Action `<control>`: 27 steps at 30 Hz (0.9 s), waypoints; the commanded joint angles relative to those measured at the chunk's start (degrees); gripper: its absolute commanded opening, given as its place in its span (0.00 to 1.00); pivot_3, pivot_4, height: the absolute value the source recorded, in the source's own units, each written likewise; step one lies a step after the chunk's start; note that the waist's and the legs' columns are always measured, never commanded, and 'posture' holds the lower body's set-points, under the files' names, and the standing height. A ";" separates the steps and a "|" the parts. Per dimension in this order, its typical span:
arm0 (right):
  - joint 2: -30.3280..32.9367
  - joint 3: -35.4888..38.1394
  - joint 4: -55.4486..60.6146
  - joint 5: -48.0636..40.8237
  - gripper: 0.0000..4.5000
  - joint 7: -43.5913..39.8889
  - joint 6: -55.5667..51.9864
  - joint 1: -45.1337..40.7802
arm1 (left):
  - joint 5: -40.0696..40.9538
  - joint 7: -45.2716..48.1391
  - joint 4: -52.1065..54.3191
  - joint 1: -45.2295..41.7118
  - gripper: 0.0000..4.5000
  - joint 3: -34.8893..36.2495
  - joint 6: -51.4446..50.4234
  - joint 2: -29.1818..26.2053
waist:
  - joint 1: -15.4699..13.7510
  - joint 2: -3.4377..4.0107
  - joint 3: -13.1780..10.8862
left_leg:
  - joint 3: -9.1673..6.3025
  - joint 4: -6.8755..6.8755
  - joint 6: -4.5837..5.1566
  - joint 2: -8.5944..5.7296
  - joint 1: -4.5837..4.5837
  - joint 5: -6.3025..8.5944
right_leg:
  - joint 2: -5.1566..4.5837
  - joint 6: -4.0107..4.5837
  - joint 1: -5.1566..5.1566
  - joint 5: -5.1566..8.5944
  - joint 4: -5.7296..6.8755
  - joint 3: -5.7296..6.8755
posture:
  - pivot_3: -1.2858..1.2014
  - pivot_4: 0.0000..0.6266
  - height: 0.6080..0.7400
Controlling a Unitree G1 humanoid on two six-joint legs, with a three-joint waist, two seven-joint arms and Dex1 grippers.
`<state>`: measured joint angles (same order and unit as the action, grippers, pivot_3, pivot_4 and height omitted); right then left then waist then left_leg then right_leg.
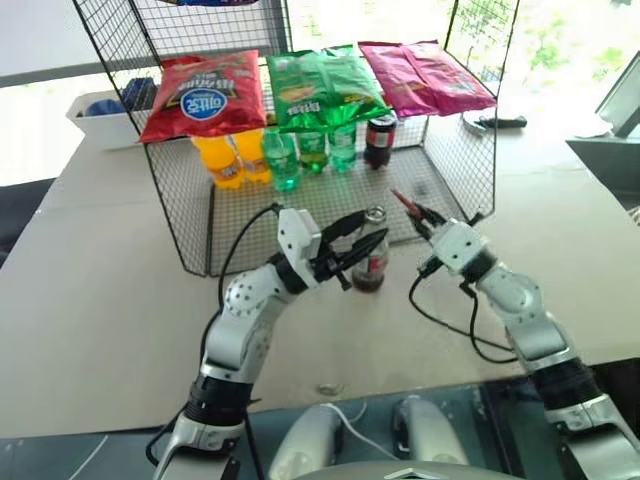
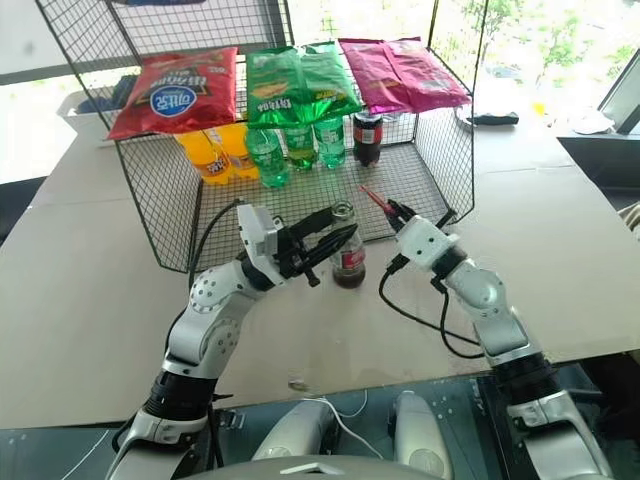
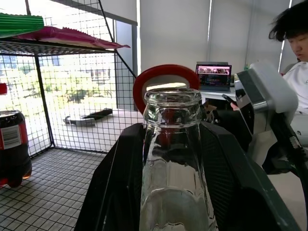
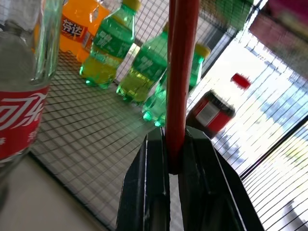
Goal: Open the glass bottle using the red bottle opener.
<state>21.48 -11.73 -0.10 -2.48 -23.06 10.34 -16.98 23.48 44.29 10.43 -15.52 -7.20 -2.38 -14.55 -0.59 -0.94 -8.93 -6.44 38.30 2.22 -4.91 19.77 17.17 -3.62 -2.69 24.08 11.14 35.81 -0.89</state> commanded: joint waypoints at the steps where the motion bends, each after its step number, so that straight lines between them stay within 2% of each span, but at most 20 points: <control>1: -1.74 2.22 6.91 -6.29 0.00 -2.02 -7.67 0.10 | -0.99 -0.57 -0.66 0.24 0.33 -0.01 -0.71 -0.34 | -0.08 0.02 -0.01 | -0.02 0.00 0.00 0.00 0.01 0.00 | 0.01 0.00 0.00 0.00 0.00 0.02 | 0.52 0.24 0.96; 4: -3.43 3.06 8.99 -7.89 0.00 -1.52 -11.66 0.61 | -0.58 0.00 -0.61 0.17 0.33 -0.26 -0.90 -0.41 | -0.09 0.02 -0.01 | -0.04 0.00 -0.01 0.00 0.01 0.00 | 0.03 -0.01 0.00 0.00 0.00 0.07 | 0.52 0.24 0.96; 6: -4.00 3.49 10.10 -8.53 0.00 -1.48 -13.52 0.86 | -0.45 0.20 -0.63 0.10 0.50 -0.33 -0.98 -0.41 | -0.10 0.02 -0.01 | -0.04 0.00 -0.01 -0.01 0.02 0.01 | 0.04 -0.01 0.01 0.00 0.00 0.12 | 0.52 0.24 0.96; 7: -4.09 3.59 10.49 -8.50 0.00 -1.52 -13.97 0.98 | -0.49 0.27 -0.65 0.06 0.54 -0.34 -0.95 -0.39 | -0.11 0.03 -0.02 | -0.04 0.00 -0.01 -0.02 0.02 0.01 | 0.04 -0.02 0.01 0.00 0.00 0.13 | 0.52 0.24 0.96; 11: -4.03 3.65 11.28 -7.88 0.00 -1.89 -14.78 1.45 | -1.12 0.28 -0.99 -0.21 0.92 -0.13 -0.44 -0.12 | -0.10 0.04 -0.04 | -0.04 -0.02 -0.01 -0.04 0.18 0.01 | 0.06 -0.02 0.18 0.00 0.00 0.19 | 0.52 0.24 0.96; 13: -4.01 3.75 11.31 -7.63 0.00 -2.04 -14.88 1.53 | -1.31 0.06 -1.35 -0.47 0.99 0.02 -0.09 0.17 | -0.09 0.05 -0.04 | -0.04 -0.06 -0.02 -0.04 0.20 0.01 | 0.04 -0.01 0.23 0.00 0.00 0.18 | 0.52 0.24 0.96; 22: -4.71 5.17 10.83 -8.22 0.00 -1.22 -17.10 1.55 | -0.40 1.61 0.55 0.45 0.99 0.00 -0.78 -0.51 | -0.09 0.05 -0.04 | -0.02 -0.11 -0.03 -0.03 0.50 0.01 | 0.00 -0.01 0.58 0.00 0.00 0.17 | 0.52 0.24 0.96; 27: -3.65 8.10 13.84 -13.19 0.00 -2.44 -26.01 4.34 | 1.69 1.93 4.58 2.72 0.99 1.26 -2.91 -2.49 | -0.15 0.05 -0.04 | -0.08 -0.10 -0.03 -0.03 0.69 0.01 | -0.05 0.00 0.74 -0.01 -0.01 0.11 | 0.52 0.24 0.96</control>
<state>17.24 -5.27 10.40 -13.66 -24.85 -13.64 -13.17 23.13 45.90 11.22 -12.93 -6.99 -4.87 -16.65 -0.75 -0.89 -8.97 -6.57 38.22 2.20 -4.94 20.58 17.18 -3.67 -2.68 24.90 11.13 35.80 -0.78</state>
